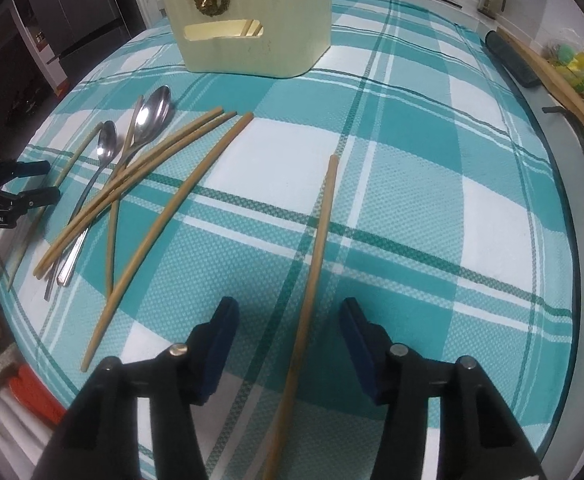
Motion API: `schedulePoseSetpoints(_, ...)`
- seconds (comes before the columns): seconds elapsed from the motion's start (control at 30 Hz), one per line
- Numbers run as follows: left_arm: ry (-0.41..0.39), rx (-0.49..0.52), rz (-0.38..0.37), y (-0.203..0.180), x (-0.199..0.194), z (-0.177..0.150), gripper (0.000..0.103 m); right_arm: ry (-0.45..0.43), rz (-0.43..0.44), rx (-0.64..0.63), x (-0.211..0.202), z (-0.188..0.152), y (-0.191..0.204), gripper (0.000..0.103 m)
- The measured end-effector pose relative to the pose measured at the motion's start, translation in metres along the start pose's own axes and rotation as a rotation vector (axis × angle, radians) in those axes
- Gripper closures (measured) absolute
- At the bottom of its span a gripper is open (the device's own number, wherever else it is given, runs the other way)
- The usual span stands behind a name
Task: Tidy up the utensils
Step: 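Lift and carry the left gripper's chopstick into the holder while the right gripper does likewise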
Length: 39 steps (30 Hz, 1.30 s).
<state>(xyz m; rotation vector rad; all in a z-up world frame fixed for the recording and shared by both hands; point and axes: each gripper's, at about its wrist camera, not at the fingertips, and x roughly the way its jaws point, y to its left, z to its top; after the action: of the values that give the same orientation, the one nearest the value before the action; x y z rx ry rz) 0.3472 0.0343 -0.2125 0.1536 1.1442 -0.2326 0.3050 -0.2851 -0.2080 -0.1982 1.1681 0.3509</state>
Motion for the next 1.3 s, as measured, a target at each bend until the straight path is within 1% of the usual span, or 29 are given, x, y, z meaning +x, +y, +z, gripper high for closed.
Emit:
schedulePoseSetpoints(0.03, 0.005, 0.006, -0.005, -0.001, 0.002, 0.006, 0.022, 0.008, -0.003, -0.005, 0.002, 0.005, -0.001, 0.061)
schedulePoseSetpoints(0.07, 0.008, 0.011, -0.004, -0.002, 0.003, 0.012, 0.029, 0.014, -0.009, -0.007, 0.004, 0.011, -0.003, 0.068)
schedulePoseSetpoints(0.1, 0.013, 0.015, -0.009, -0.003, 0.005, 0.019, 0.033, 0.019, -0.013, -0.005, 0.007, 0.019, -0.005, 0.069)
schedulePoseSetpoints(0.17, 0.024, 0.018, -0.012, -0.005, 0.009, 0.034, 0.050, 0.026, -0.010, 0.010, 0.014, 0.034, -0.010, 0.073)
schedulePoseSetpoints(0.2, 0.027, 0.018, -0.009, -0.007, 0.011, 0.041, 0.054, 0.026, -0.011, 0.021, 0.017, 0.044, -0.012, 0.075)
schedulePoseSetpoints(0.23, 0.031, 0.018, -0.023, -0.008, 0.014, 0.048, 0.070, 0.028, -0.012, 0.030, 0.021, 0.051, -0.013, 0.081)
schedulePoseSetpoints(0.27, 0.025, 0.012, -0.046, -0.009, 0.016, 0.055, 0.092, 0.024, -0.023, 0.036, 0.025, 0.061, -0.015, 0.091)
schedulePoseSetpoints(0.3, 0.026, -0.003, -0.055, -0.007, 0.017, 0.058, 0.095, 0.022, -0.038, 0.039, 0.029, 0.068, -0.016, 0.096)
schedulePoseSetpoints(0.33, 0.021, -0.028, -0.062, -0.005, 0.018, 0.061, 0.098, 0.016, -0.043, 0.044, 0.032, 0.076, -0.017, 0.097)
schedulePoseSetpoints(0.4, -0.017, -0.078, -0.075, 0.000, 0.011, 0.064, 0.098, 0.010, -0.053, 0.059, 0.034, 0.085, -0.017, 0.097)
schedulePoseSetpoints(0.47, -0.083, -0.122, -0.108, 0.006, -0.009, 0.063, 0.098, -0.033, -0.060, 0.070, 0.025, 0.089, -0.015, 0.097)
schedulePoseSetpoints(0.5, -0.120, -0.131, -0.120, 0.008, -0.021, 0.062, 0.098, -0.074, -0.052, 0.076, 0.015, 0.088, -0.014, 0.097)
schedulePoseSetpoints(0.63, -0.259, -0.140, -0.119, 0.012, -0.074, 0.058, 0.098, -0.223, -0.031, 0.082, -0.039, 0.080, -0.006, 0.097)
schedulePoseSetpoints(0.8, -0.405, -0.155, -0.153, 0.015, -0.134, 0.048, 0.098, -0.391, -0.019, 0.091, -0.109, 0.061, 0.003, 0.097)
schedulePoseSetpoints(0.87, -0.453, -0.148, -0.156, 0.014, -0.150, 0.043, 0.098, -0.452, -0.026, 0.092, -0.132, 0.053, 0.010, 0.097)
schedulePoseSetpoints(0.97, -0.508, -0.139, -0.155, 0.011, -0.168, 0.037, 0.098, -0.528, -0.047, 0.079, -0.157, 0.043, 0.017, 0.097)
schedulePoseSetpoints(1.13, -0.566, -0.135, -0.166, 0.005, -0.188, 0.030, 0.098, -0.647, -0.068, 0.068, -0.186, 0.031, 0.029, 0.097)
schedulePoseSetpoints(1.23, -0.587, -0.146, -0.172, 0.005, -0.194, 0.027, 0.098, -0.702, -0.068, 0.070, -0.200, 0.029, 0.035, 0.097)
schedulePoseSetpoints(1.3, -0.596, -0.156, -0.177, 0.006, -0.199, 0.026, 0.098, -0.723, -0.066, 0.076, -0.204, 0.029, 0.037, 0.097)
